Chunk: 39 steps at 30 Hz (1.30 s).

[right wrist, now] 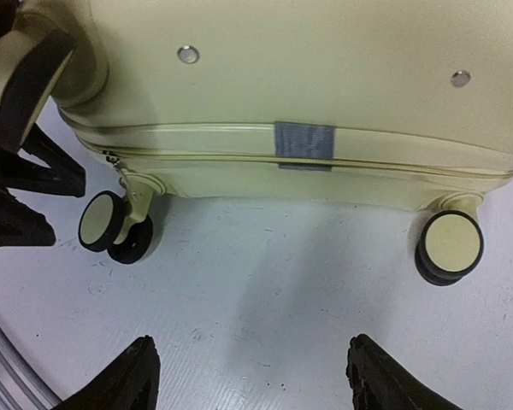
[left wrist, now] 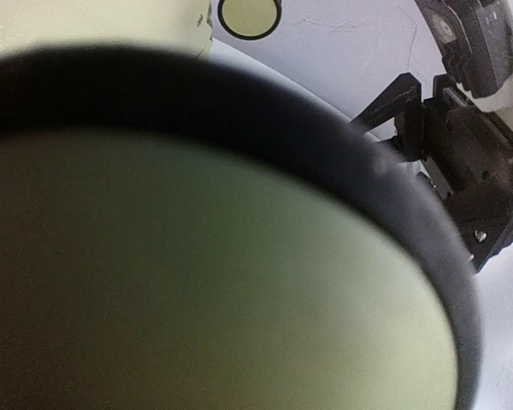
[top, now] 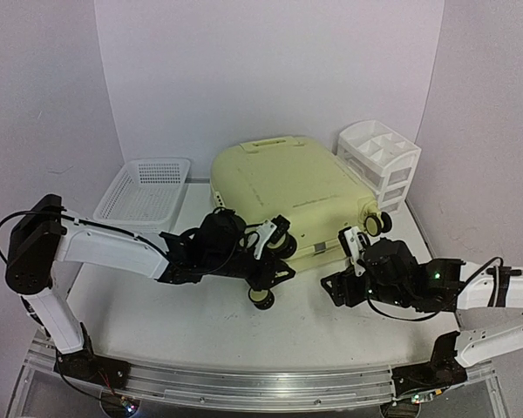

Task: Open, take out, and arrange the luggage
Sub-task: Adjust the luggage at the center of the board.

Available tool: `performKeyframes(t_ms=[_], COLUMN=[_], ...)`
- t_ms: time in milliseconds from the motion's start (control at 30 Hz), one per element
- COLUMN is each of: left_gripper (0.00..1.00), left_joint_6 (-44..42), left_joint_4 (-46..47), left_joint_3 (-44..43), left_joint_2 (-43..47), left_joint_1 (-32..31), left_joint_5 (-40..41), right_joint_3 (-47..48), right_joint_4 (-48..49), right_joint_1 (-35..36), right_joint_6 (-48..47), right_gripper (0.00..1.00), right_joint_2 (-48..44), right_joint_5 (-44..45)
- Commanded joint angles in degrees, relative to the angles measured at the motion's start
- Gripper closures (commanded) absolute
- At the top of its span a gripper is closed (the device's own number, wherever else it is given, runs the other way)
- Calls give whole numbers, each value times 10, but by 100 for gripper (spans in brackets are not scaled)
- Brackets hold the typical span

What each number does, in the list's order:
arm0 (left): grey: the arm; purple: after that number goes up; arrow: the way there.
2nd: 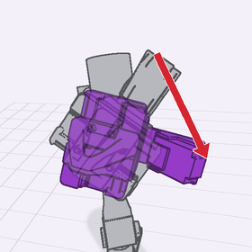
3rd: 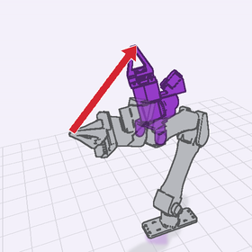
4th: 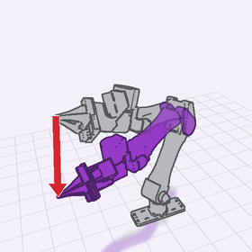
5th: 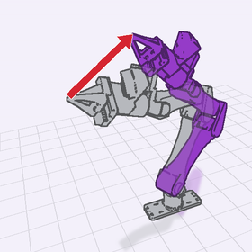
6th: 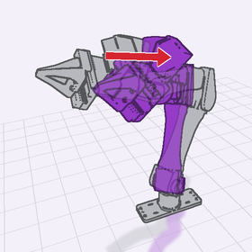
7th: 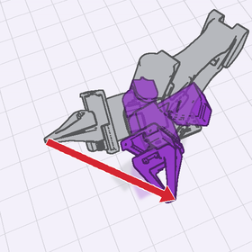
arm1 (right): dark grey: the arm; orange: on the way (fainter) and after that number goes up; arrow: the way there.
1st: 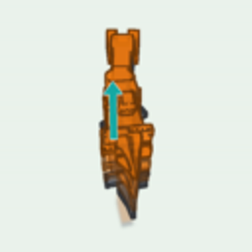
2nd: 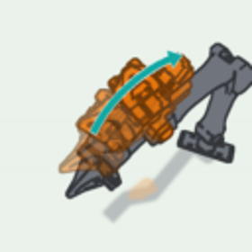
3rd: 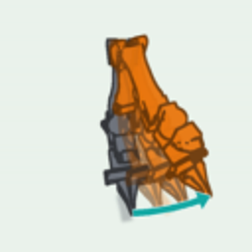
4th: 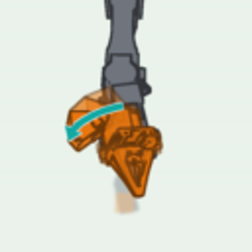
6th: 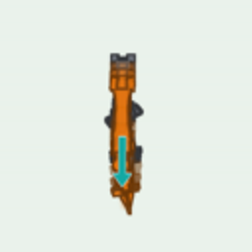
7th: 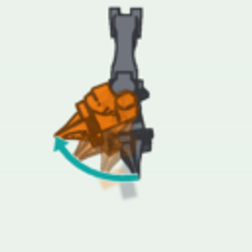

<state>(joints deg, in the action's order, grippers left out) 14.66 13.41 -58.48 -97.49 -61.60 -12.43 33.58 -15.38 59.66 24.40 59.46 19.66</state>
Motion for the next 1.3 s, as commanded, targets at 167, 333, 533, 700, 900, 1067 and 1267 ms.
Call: performKeyframes(t_ms=[167,333,533,700,900,1067,1267], left_gripper=[65,62,61,61,58,56,52], left_joint_6=[-10,-9,-7,-8,-36,-63,-97], left_joint_4=[66,64,51,36,4,-29,-54], left_joint_3=[-106,-39,49,96,111,106,108], left_joint_2=[-24,47,140,194,227,241,261], left_joint_1=[0,1,2,3,10,17,29], left_joint_5=[-49,-22,21,50,73,85,90], right_joint_3=[-53,-77,-65,-68,-59,-47,-65], right_joint_4=[149,242,374,482,577,630,730], right_joint_1=[0,-1,-8,-24,-37,-41,-43], right_joint_6=[-33,-46,-26,-22,-54,-83,-94], right_gripper=[31,40,42,46,51,52,56], right_joint_2=[7,45,157,227,286,326,356], right_joint_5=[-31,-70,-111,-121,-114,-112,-107])
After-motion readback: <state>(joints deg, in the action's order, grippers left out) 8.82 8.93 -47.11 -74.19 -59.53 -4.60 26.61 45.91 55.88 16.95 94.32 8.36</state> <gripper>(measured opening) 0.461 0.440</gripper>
